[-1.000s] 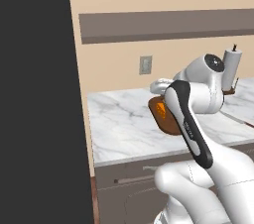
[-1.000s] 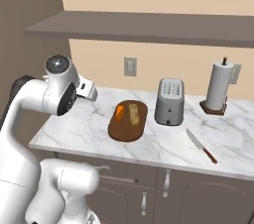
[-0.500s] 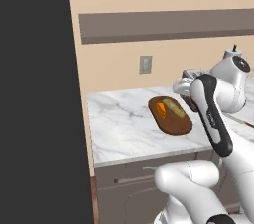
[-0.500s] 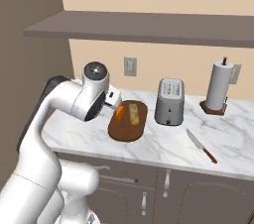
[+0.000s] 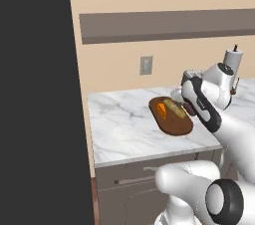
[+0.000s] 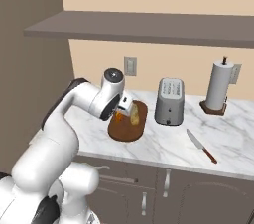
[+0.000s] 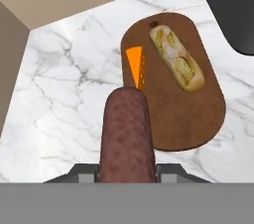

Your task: Retrieve the sausage and cheese from the fridge and place them on the cutting board on the counter.

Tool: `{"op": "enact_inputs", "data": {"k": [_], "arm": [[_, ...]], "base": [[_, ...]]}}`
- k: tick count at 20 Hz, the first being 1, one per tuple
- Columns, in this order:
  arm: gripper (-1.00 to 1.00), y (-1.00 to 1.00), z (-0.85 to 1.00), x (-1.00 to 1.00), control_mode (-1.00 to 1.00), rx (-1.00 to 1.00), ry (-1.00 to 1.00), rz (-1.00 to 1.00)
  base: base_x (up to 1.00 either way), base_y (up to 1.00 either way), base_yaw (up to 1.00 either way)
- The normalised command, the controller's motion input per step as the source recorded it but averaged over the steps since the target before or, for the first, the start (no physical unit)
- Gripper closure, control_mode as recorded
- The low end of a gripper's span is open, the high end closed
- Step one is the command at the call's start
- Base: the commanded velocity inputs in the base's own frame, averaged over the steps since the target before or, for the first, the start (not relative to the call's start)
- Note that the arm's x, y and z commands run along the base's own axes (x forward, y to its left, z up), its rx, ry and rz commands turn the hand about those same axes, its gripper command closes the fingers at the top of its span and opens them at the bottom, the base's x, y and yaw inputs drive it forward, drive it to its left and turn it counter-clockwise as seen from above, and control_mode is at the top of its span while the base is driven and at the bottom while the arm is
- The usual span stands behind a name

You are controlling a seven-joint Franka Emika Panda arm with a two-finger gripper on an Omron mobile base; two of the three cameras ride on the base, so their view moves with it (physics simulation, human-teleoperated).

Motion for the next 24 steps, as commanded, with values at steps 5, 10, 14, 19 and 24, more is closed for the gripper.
{"op": "enact_inputs", "data": {"k": [5,10,14,19,24], "arm": [[1.0,0.07,-0.65,0.41,-1.0,-0.01,0.05,0.0],[1.0,0.0,-0.57,0.08,-1.0,0.0,0.01,0.04],[1.0,-0.06,-0.48,0.19,-1.0,0.0,0.0,0.06],[1.0,-0.01,-0.26,0.44,-1.0,0.0,0.05,0.02],[1.0,-0.19,-0.06,0.07,-1.0,0.0,0.1,0.01]], "base": [[0.0,0.0,0.0],[0.0,0.0,0.0],[0.0,0.0,0.0],[0.0,0.0,0.0],[0.0,0.0,0.0]]}}
